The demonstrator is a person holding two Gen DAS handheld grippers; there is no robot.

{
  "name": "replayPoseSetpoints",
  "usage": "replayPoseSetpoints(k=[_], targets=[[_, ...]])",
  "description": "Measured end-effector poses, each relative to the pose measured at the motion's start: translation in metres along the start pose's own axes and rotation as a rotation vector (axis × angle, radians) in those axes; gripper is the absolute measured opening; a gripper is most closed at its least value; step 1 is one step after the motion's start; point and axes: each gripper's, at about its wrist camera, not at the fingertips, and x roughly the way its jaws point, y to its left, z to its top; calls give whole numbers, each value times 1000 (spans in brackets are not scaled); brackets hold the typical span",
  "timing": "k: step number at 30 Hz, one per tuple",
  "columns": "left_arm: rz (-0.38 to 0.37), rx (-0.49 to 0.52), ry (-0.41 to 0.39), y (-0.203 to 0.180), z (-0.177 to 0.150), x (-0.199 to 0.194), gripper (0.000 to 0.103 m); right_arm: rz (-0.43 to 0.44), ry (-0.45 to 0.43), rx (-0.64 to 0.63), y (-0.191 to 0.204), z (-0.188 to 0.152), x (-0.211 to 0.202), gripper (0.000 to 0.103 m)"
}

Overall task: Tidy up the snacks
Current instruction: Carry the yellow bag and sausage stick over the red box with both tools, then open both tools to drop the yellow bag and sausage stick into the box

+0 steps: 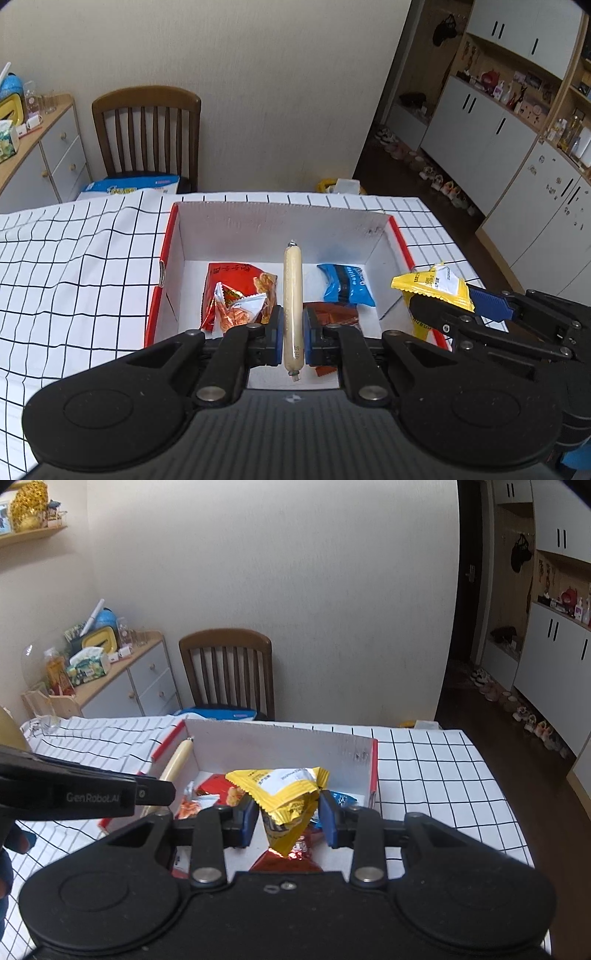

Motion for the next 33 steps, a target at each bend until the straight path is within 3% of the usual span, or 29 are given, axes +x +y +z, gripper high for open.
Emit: replayPoseSetpoints(k=[16,33], targets=[[168,12,83,45,13,52,10,-46,124,13,-18,-5,61,34],[257,130,217,39,6,101,10,-66,213,-86,-15,-18,95,34]])
